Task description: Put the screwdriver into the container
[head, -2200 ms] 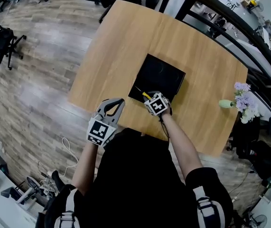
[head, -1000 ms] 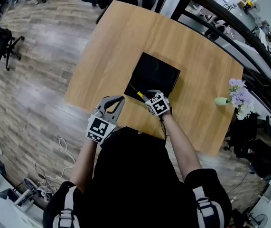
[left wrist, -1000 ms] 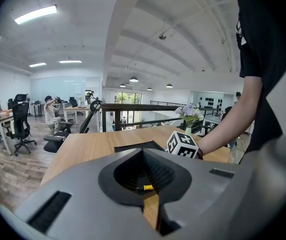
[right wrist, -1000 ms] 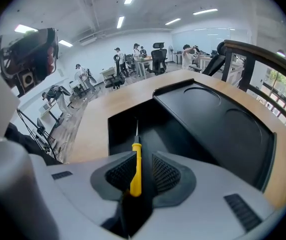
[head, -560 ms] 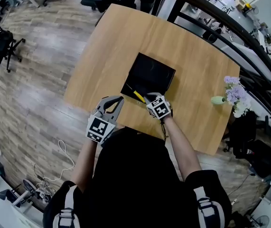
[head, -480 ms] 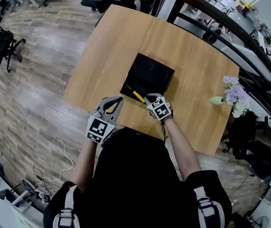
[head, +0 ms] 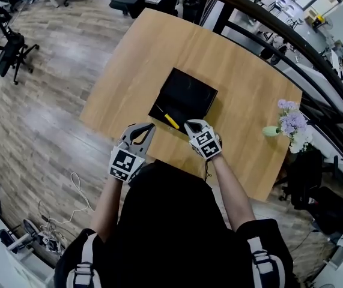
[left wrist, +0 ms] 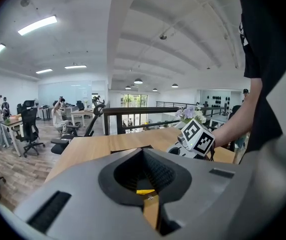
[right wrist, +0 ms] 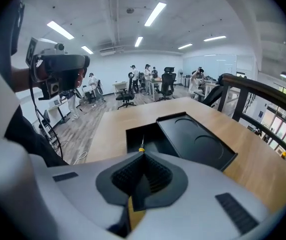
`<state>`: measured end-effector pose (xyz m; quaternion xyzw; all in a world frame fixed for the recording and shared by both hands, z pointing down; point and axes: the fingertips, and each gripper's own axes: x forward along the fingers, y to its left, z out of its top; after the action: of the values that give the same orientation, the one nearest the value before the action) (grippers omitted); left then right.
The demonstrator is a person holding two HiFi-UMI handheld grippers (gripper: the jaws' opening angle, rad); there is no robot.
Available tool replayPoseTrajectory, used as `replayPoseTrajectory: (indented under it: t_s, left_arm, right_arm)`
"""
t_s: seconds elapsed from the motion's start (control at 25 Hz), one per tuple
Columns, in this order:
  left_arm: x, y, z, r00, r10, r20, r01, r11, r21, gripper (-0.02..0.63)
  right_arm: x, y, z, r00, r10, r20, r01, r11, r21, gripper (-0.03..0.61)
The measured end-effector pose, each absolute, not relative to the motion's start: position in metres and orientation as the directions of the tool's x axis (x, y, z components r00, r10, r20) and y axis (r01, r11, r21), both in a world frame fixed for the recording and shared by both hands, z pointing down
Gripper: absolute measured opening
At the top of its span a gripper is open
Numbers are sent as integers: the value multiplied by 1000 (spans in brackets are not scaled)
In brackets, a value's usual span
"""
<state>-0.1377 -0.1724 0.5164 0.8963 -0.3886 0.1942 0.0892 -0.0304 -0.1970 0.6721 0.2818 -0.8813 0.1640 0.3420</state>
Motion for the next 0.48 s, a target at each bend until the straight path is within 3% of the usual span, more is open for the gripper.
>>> replayPoseTrajectory:
  t_s: [0.48]
  left_arm:
    - [-108,-156,504,608,-672,424,-738,-675,-13,23]
  right_arm:
    - [-5,-184,599,-723,-473,504,-565,824,-37,25]
